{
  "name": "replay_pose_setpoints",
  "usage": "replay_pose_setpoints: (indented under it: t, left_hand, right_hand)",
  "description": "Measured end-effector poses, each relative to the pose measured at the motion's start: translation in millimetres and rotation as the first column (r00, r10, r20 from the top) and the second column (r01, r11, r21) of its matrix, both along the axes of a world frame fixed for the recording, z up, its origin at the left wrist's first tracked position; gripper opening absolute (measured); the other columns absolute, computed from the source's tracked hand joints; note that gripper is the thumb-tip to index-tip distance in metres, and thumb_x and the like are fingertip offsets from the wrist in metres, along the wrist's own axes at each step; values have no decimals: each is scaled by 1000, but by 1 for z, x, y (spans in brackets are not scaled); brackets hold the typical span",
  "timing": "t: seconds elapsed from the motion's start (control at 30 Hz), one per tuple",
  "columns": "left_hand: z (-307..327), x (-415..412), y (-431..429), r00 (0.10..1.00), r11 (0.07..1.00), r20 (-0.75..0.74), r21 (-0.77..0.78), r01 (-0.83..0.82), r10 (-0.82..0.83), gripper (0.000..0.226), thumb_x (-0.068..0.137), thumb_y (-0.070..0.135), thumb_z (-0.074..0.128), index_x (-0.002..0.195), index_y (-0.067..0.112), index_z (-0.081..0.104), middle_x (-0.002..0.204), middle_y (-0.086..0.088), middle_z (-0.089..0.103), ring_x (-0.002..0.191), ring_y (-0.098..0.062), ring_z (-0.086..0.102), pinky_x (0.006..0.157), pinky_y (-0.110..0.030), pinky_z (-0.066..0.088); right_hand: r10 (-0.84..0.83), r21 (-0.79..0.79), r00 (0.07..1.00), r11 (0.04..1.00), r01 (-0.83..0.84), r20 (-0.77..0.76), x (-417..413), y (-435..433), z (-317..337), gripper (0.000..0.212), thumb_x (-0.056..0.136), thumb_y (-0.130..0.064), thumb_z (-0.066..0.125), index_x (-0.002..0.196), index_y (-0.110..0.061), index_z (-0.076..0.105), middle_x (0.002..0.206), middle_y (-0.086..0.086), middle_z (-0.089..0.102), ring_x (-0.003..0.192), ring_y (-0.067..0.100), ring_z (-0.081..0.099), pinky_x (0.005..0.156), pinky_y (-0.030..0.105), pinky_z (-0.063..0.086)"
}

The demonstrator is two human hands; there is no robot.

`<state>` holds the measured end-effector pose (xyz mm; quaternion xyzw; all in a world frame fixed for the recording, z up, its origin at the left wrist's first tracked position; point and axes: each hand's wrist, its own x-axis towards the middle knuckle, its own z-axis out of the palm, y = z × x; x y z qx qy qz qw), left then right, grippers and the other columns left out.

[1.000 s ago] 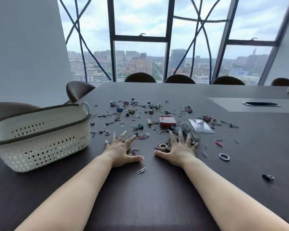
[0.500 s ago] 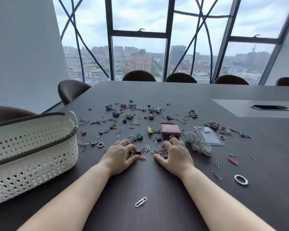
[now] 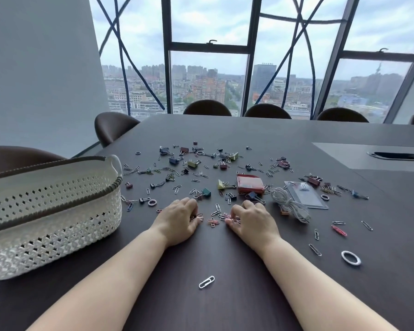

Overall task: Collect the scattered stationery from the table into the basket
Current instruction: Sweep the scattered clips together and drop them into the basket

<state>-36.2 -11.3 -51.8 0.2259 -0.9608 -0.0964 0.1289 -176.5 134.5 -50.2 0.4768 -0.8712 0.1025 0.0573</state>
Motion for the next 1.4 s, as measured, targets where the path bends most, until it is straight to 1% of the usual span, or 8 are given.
replay_pose_setpoints:
  t: [0.2,0.7,0.8,0.87,0.93,1.03,1.13,1.4]
  left_hand:
    - [-4,-1,1,996,1000,-88,-24,-20,18,21,91,25,47,106,16,57,111,-3,58,106,-23,53,92,-28,38]
    - [-1,0,8,984,995,-170,-77,-64,50,23,91,30,45,101,10,54,109,-6,55,98,-28,58,79,-31,43]
    - [-1,2,11,976,993,-205,-77,-86,69,25,91,30,47,101,10,56,108,-5,60,96,-29,60,78,-30,44]
    - [1,4,12,965,995,-248,-41,-96,83,23,90,30,49,99,10,58,105,-5,63,95,-29,61,77,-30,44]
    - [6,8,14,939,993,-325,13,-119,117,20,90,27,52,95,10,60,99,-8,67,92,-29,61,73,-29,43]
    - [22,20,15,870,988,-468,75,-137,156,17,88,21,57,87,6,62,83,-13,69,79,-31,62,65,-25,38]
    - [53,43,14,803,991,-582,39,-131,129,15,86,19,61,84,5,64,76,-12,69,69,-28,63,66,-28,48]
    - [158,133,-9,701,932,-696,-132,-336,154,16,90,25,54,86,9,59,80,-4,65,70,-23,59,64,-29,45]
  right_hand:
    - [-25,26,999,999,24,45,-2,-2,2,48,92,-48,45,132,-21,41,129,3,46,118,29,41,98,39,38]
    - [-9,22,992,1000,12,-123,-1,5,1,38,91,-49,46,107,-15,55,112,4,57,110,25,50,92,32,41]
    - [-7,12,971,1000,10,-240,3,5,2,39,84,-48,59,96,-10,62,99,7,64,97,26,62,78,30,49]
    - [16,5,948,1000,-15,-318,6,5,5,43,56,-49,82,64,-11,64,64,4,65,58,21,67,47,22,48]
    - [4,-61,948,998,-25,-317,7,5,4,46,47,-50,86,50,-14,58,46,0,58,38,18,59,35,17,39]
    - [4,-256,995,966,-31,-104,8,6,12,40,83,-46,61,77,-7,63,70,10,67,66,28,66,57,30,46]
    - [72,-498,989,867,1,128,12,-4,29,38,90,-43,53,82,-7,61,69,5,61,68,25,56,61,30,37]
    - [435,-774,883,616,-148,177,105,-87,115,42,97,-27,44,58,-26,27,51,-7,35,48,11,33,51,33,25]
